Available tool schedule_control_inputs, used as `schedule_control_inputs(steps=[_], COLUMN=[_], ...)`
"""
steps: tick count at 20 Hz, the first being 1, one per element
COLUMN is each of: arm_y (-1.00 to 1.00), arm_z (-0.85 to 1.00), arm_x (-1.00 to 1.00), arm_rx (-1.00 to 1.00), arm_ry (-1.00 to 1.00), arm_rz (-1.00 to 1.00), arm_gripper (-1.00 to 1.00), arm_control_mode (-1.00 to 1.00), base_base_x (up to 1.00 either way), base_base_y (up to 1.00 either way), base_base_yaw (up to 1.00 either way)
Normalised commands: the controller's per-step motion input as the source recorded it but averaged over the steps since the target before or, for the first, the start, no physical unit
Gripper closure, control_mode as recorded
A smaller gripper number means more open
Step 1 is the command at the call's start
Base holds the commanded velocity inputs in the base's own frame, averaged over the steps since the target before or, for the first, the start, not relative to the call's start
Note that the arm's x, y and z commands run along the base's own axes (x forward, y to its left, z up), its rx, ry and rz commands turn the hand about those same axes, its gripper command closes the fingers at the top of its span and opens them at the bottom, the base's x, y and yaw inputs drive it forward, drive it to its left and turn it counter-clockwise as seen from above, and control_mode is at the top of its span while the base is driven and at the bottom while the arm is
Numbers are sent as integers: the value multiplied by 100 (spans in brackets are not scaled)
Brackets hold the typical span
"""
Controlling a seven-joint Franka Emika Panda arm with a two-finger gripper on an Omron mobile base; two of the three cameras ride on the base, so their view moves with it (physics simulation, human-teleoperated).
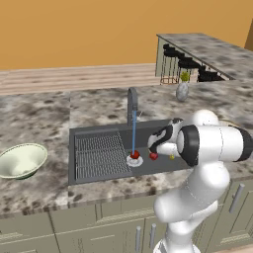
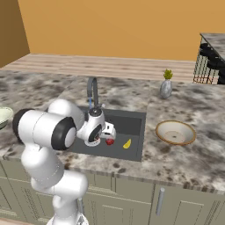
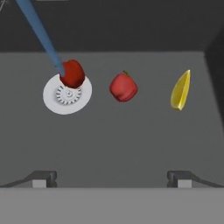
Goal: Pick the bell peppers from the sink and place them in one bowl. Place the lemon wedge in the other bowl. Then turn off the sink faucet.
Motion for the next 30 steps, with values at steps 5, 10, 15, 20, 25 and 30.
schedule_control_inputs(steps=[5,10,15,20,25,30], arm_y=[0,0,-3,0,-6,-12], arm_z=[-24,-19,-14,-13,-13,-14], arm_x=[10,11,11,20,23,15], arm_rx=[0,0,0,0,0,0], arm_ry=[0,0,0,2,1,0], arm_rz=[0,0,0,0,0,0], arm_gripper=[-100,-100,-100,-100,-100,-100], arm_control_mode=[-100,-100,-100,-100,-100,-100], base_base_x=[0,0,0,0,0,0], base_base_y=[0,0,0,0,0,0], base_base_yaw=[0,0,0,0,0,0])
